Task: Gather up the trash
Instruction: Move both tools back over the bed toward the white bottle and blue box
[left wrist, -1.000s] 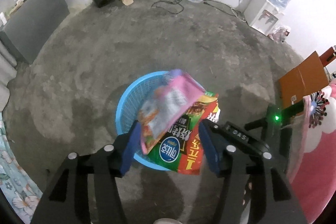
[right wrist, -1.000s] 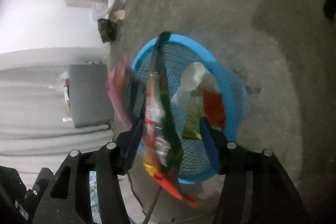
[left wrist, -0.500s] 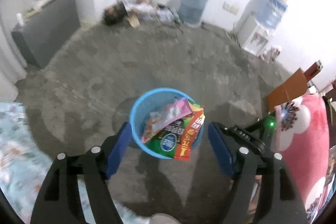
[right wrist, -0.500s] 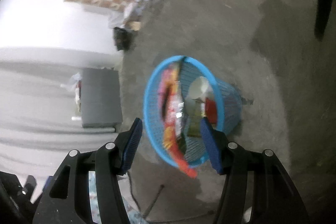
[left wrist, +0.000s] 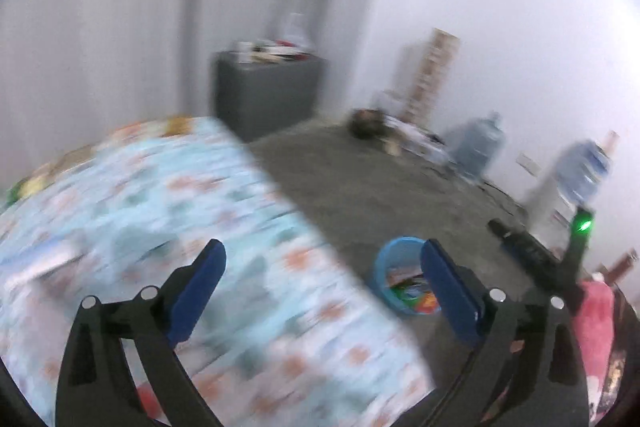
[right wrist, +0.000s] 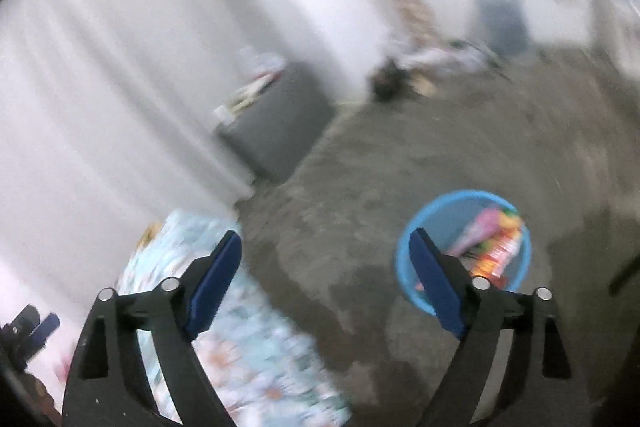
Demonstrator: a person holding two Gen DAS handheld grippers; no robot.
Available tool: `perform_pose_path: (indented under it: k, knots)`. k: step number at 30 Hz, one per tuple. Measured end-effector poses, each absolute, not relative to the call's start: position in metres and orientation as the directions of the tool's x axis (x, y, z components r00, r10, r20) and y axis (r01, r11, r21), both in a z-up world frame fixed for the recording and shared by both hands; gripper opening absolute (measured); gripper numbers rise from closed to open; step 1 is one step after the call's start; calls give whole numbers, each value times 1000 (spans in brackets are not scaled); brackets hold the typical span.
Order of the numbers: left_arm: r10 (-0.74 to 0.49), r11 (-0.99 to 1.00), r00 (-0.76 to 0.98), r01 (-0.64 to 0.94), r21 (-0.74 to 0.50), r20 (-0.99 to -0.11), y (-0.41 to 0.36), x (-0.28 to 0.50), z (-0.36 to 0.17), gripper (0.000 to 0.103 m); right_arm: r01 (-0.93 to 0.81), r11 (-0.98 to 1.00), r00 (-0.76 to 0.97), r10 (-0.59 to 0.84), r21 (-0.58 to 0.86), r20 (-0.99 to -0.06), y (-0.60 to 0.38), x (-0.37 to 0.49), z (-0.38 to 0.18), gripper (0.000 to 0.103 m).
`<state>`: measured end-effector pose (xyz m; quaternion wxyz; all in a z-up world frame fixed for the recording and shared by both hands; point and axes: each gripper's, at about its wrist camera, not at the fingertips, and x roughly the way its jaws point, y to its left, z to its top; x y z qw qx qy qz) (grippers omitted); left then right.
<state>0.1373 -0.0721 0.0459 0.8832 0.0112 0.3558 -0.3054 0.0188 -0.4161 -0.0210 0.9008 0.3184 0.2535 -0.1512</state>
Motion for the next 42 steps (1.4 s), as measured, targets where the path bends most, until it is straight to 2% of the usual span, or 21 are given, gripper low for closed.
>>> perform_pose_path:
  k: [6, 10, 17, 22, 27, 35, 42]
  knots:
    - [-345, 931, 703, 338, -134, -621, 47, 93, 40, 97, 216, 899, 817, 47, 380, -575, -301, 48, 10, 95]
    - [-283, 959, 718, 204, -197, -636, 110, 74, 31, 97, 116, 942, 778, 111, 314, -619, -230, 64, 19, 95]
    - [-253, 954, 734, 82, -287, -630, 180, 50, 30, 97, -20, 967, 744, 184, 255, -642, -142, 85, 50, 95]
    - [-279, 935, 742, 65, -349, -610, 204, 40, 24, 97, -66, 977, 707, 190, 204, -681, -95, 93, 66, 95]
    - [-305, 923, 737, 73, -378, -604, 214, 40, 16, 97, -89, 990, 691, 138, 105, -710, -68, 99, 66, 95]
    - [-331, 916, 712, 83, -394, -619, 212, 45, -1, 97, -103, 984, 638, 177, 145, -749, -49, 109, 53, 95]
    - [-349, 916, 688, 107, -387, -636, 201, 47, -12, 97, -50, 986, 662, 152, 159, -734, -60, 114, 52, 95]
